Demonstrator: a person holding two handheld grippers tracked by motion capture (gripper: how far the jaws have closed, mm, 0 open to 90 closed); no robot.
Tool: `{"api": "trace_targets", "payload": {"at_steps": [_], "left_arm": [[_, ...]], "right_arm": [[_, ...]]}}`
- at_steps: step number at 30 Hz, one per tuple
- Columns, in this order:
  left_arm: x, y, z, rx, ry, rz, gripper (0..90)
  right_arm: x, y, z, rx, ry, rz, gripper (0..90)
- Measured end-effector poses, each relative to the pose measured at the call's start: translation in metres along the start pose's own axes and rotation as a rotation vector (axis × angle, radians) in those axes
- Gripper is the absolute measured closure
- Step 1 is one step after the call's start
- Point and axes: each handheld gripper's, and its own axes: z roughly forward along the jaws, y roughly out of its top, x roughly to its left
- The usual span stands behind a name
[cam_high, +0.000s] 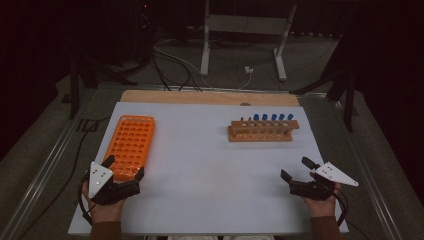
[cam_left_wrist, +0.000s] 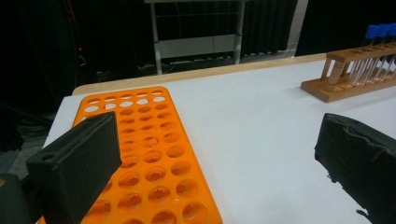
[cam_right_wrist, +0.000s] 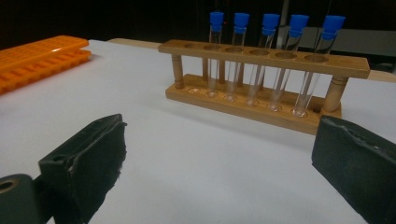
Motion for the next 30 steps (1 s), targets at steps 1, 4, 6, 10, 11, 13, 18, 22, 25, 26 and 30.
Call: {"api": "trace_targets", "payload": {"at_steps": [1,4,6,10,11,13,18,22,25,26,30], "left_arm": [[0.0,0.0,0.0,0.001,0.003,0.002,1.3],[-0.001,0.0,0.002,0.001,0.004,0.007,1.3],[-0.001,0.001,0.001,-0.001,0.008,0.012,1.3],[-0.002,0.0,0.001,0.001,0.014,0.01,1.3],[-0.002,0.0,0.001,0.003,0.012,0.008,1.3],[-0.003,-0.001,0.001,0.006,0.013,0.006,1.3],[-0.001,-0.003,0.0,0.013,0.025,-0.012,1.3],[0.0,-0.004,-0.001,0.011,0.028,-0.023,1.3],[0.0,-0.003,-0.001,0.011,0.029,-0.018,1.3],[0.0,-0.003,-0.001,0.01,0.029,-0.017,1.3],[-0.002,-0.004,0.0,0.015,0.026,-0.012,1.3]], "right_arm": [[0.0,0.0,0.0,0.002,-0.001,-0.006,2.9],[0.001,-0.001,0.001,0.01,0.001,-0.013,2.8],[0.002,-0.001,0.001,0.012,0.0,-0.005,2.8],[0.005,0.0,0.001,0.011,0.003,-0.009,2.8],[0.005,0.0,0.001,0.009,0.004,-0.007,2.8],[0.007,0.002,0.001,0.009,0.009,-0.004,2.8],[0.008,0.014,0.001,-0.011,0.013,0.008,2.8],[0.005,0.025,0.003,-0.02,0.004,0.011,2.7],[0.0,0.035,0.006,-0.016,-0.005,0.009,2.8],[-0.002,0.037,0.007,-0.014,-0.01,0.008,2.7],[-0.011,0.048,0.016,-0.004,-0.012,0.036,2.8]]}}
